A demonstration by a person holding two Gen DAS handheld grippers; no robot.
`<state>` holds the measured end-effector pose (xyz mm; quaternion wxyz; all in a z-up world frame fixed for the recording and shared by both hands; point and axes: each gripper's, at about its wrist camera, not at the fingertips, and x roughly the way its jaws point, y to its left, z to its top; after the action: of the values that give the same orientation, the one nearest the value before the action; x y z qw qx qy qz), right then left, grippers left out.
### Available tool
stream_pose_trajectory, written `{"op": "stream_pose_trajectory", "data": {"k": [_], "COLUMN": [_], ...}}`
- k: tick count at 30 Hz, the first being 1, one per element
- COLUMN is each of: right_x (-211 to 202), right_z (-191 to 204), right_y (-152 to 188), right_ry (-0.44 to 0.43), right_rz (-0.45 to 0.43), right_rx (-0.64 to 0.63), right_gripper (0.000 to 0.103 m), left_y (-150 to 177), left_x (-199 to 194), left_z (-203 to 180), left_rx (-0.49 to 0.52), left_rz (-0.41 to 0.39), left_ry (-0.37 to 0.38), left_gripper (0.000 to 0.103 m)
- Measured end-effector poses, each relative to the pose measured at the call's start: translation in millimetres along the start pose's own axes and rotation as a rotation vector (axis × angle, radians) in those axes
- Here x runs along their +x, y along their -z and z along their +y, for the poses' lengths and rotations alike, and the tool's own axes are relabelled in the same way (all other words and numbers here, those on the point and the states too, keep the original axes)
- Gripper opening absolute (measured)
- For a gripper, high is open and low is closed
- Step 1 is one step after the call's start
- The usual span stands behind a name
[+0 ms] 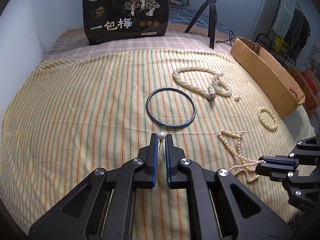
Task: Organize jewelry
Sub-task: 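Grasp the pearl earring with the left tool while the right tool grasps a pearl bead strand, then carry the pearl earring and the bead strand with both tools over the cardboard box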
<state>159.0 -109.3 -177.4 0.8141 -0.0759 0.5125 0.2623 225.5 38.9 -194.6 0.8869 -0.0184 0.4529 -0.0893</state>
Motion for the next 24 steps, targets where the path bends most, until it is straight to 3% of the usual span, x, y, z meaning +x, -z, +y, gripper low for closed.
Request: {"op": "stream_pose_trajectory", "data": {"k": [24], "right_x": [-104.6], "right_z": [-40.1], "right_y": [-22.2], "right_ry": [0.059], "right_rz": [-0.201], "right_rx": [0.072], "right_gripper": [0.003], "left_y": [-27.4], "left_x": [-64.5], "left_z": [-52.6], "left_rx": [0.058], "left_rz": [-0.107], "left_ry": [0.071], "left_gripper": [0.005]}}
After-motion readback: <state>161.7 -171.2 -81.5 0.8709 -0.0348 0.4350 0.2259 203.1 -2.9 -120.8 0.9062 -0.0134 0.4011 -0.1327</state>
